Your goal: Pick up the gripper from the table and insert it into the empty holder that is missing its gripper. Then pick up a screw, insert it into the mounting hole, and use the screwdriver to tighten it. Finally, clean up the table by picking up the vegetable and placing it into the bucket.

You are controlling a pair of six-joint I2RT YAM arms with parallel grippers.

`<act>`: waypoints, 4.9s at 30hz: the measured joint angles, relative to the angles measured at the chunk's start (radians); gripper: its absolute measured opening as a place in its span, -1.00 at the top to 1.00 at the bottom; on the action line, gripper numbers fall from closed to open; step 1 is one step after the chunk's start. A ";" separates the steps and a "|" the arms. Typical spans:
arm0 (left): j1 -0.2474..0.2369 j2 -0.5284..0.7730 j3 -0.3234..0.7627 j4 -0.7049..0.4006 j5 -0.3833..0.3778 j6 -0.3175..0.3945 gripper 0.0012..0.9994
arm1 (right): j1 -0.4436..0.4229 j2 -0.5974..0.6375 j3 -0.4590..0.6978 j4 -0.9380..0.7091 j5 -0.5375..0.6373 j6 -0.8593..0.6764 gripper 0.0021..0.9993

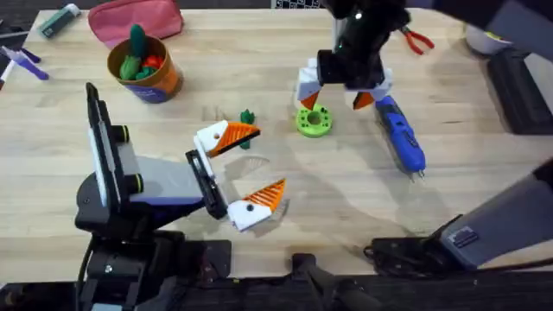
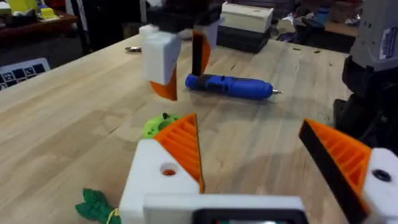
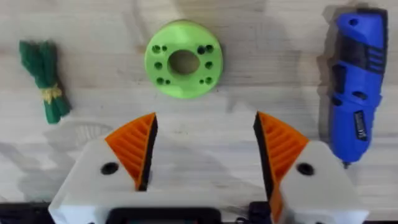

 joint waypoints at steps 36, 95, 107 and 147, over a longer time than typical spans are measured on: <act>0.000 0.000 0.000 0.000 0.000 0.000 -0.97 | -0.049 0.147 -0.093 0.218 -0.026 0.216 -0.17; 0.000 0.000 0.000 0.000 0.000 0.000 -0.97 | -0.018 0.158 -0.094 0.270 0.055 0.222 0.99; 0.000 0.000 0.000 0.000 0.000 0.000 -0.97 | -0.018 0.158 -0.037 0.181 0.053 0.210 0.99; 0.000 0.000 0.000 0.000 0.000 0.000 -0.97 | 0.460 0.035 0.586 -0.166 0.087 -0.623 0.99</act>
